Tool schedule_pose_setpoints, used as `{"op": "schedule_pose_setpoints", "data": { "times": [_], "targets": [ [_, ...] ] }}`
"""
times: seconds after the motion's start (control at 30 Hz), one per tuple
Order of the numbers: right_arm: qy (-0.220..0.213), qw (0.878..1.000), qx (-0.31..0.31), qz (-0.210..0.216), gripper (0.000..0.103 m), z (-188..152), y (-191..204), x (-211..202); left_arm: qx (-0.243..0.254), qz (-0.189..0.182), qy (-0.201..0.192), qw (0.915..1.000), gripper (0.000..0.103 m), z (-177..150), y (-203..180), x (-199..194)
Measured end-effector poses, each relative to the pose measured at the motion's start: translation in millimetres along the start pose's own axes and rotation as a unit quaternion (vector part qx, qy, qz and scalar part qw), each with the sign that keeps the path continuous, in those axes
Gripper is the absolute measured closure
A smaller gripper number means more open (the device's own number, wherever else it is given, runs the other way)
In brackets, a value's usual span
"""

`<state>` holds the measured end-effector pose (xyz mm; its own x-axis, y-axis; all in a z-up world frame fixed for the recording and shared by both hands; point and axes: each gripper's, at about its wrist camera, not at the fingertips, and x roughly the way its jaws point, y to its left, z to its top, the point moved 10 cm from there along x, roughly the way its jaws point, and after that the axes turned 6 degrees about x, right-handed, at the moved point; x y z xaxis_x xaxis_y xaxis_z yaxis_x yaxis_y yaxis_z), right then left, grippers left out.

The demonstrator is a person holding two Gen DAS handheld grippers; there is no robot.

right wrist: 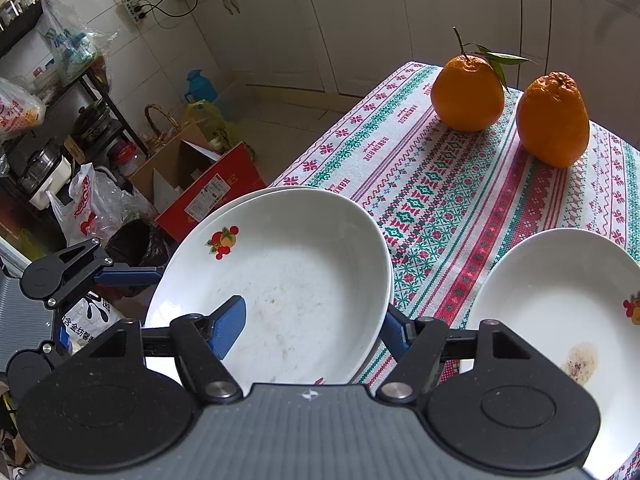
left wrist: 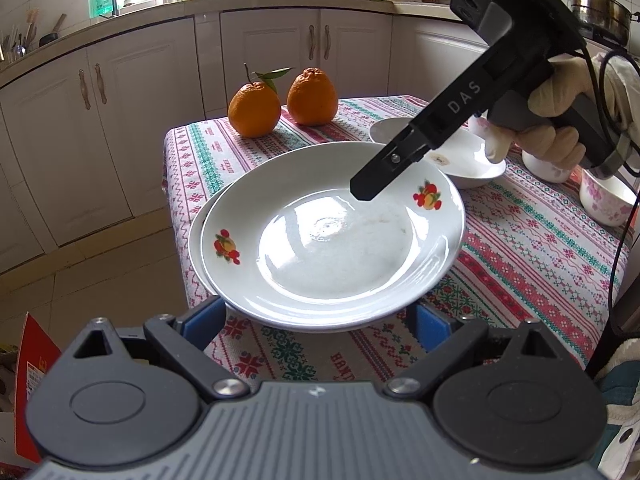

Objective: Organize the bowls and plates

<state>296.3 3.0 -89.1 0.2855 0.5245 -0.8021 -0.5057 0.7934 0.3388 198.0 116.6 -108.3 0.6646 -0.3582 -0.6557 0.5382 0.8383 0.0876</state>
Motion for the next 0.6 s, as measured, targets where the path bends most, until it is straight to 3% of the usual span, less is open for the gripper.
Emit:
{"op": "schedule_pose_setpoints", "data": {
  "times": [0.4,0.6],
  "targets": [
    [-0.001,1.000,-0.005,-0.015,0.026,-7,-6,-1,-0.014,-0.001,-0.002,0.9999,0.005,-2,1,3],
    [-0.020,0.999,-0.037,-0.033,0.022,-10,-1,-8,-0.017,0.003,-0.003,0.9998,0.005,-3,0,3]
  ]
}}
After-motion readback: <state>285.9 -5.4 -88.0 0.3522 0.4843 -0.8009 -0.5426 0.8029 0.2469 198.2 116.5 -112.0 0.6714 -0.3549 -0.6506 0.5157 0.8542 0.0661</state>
